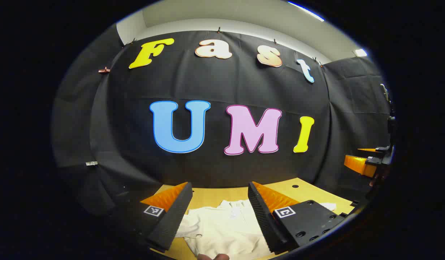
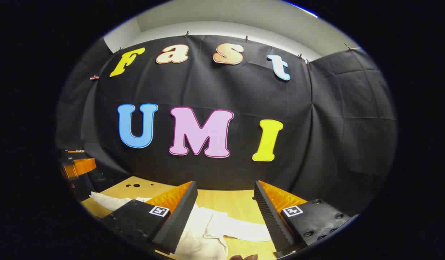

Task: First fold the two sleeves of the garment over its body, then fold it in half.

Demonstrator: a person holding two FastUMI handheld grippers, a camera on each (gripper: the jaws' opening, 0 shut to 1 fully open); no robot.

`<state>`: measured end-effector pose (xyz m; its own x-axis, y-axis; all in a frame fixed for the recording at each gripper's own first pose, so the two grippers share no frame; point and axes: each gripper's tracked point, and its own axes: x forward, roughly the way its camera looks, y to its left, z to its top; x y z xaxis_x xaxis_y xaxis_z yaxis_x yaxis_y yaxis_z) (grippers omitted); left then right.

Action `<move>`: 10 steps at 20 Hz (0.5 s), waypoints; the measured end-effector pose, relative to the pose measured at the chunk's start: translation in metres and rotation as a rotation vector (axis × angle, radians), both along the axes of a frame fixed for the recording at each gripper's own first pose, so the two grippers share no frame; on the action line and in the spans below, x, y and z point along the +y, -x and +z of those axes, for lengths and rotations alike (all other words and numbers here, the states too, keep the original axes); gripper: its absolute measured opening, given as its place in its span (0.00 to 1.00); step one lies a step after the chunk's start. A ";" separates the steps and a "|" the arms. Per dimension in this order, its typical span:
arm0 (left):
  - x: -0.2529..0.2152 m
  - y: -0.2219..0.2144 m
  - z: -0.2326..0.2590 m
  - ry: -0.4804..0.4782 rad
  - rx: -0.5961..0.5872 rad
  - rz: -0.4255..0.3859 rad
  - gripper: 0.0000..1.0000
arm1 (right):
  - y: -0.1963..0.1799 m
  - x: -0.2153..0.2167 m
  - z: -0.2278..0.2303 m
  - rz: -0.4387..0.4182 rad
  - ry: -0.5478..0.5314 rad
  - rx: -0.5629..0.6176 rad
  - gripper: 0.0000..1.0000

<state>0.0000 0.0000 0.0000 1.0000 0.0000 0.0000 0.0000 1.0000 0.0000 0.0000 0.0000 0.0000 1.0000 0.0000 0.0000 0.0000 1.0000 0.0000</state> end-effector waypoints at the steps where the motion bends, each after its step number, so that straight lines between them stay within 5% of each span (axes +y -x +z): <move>1: -0.003 -0.003 0.001 -0.004 0.002 -0.002 0.95 | -0.002 -0.002 -0.001 0.000 0.001 0.001 0.98; 10: -0.027 -0.022 -0.015 -0.023 0.043 -0.016 0.95 | -0.016 -0.026 -0.019 -0.010 -0.010 0.041 0.97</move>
